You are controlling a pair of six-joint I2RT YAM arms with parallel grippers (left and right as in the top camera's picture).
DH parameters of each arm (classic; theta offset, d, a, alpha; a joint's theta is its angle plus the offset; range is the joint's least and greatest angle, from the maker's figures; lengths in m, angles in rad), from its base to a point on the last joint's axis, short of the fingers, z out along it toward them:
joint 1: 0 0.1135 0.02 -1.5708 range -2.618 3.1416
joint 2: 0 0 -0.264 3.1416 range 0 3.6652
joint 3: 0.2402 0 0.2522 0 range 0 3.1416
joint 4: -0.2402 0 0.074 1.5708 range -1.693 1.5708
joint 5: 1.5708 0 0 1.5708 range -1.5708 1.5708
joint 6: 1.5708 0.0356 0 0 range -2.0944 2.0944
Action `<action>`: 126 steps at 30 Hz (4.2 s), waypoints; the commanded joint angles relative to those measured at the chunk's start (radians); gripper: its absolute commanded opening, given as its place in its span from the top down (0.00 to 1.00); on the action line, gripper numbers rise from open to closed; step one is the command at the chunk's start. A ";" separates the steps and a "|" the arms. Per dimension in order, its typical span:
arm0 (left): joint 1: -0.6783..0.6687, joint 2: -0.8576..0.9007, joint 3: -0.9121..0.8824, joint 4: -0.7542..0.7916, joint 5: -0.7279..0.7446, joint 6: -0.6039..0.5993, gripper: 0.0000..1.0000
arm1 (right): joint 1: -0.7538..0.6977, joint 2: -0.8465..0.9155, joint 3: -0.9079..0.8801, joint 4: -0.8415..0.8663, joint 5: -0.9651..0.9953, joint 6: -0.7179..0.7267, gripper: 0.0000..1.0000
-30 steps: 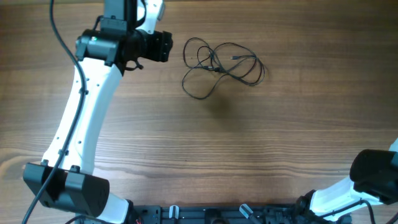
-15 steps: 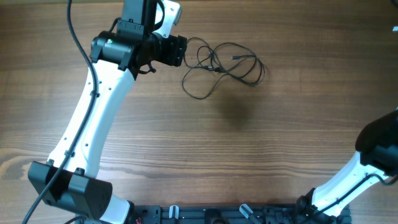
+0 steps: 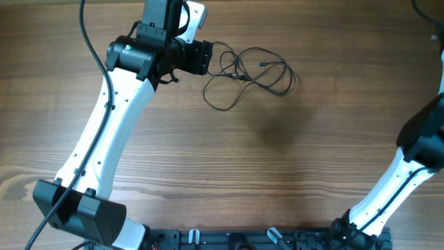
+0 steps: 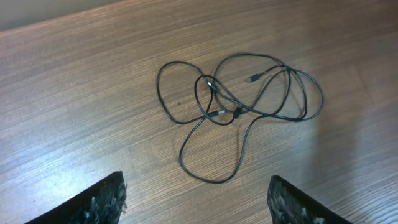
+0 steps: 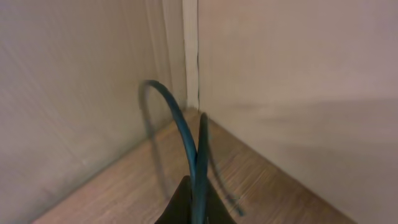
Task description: Untangle cables
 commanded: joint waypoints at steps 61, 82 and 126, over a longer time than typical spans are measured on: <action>-0.029 0.010 0.008 -0.033 -0.018 -0.041 0.25 | -0.045 0.207 0.485 -0.460 -0.174 0.091 0.01; -0.039 0.010 0.008 -0.032 -0.018 0.004 0.18 | -0.018 -0.107 0.485 -1.077 -0.098 0.314 0.01; 0.136 0.010 0.008 0.011 -0.136 -0.139 0.07 | 0.616 -0.431 0.483 -1.461 -0.219 0.194 0.00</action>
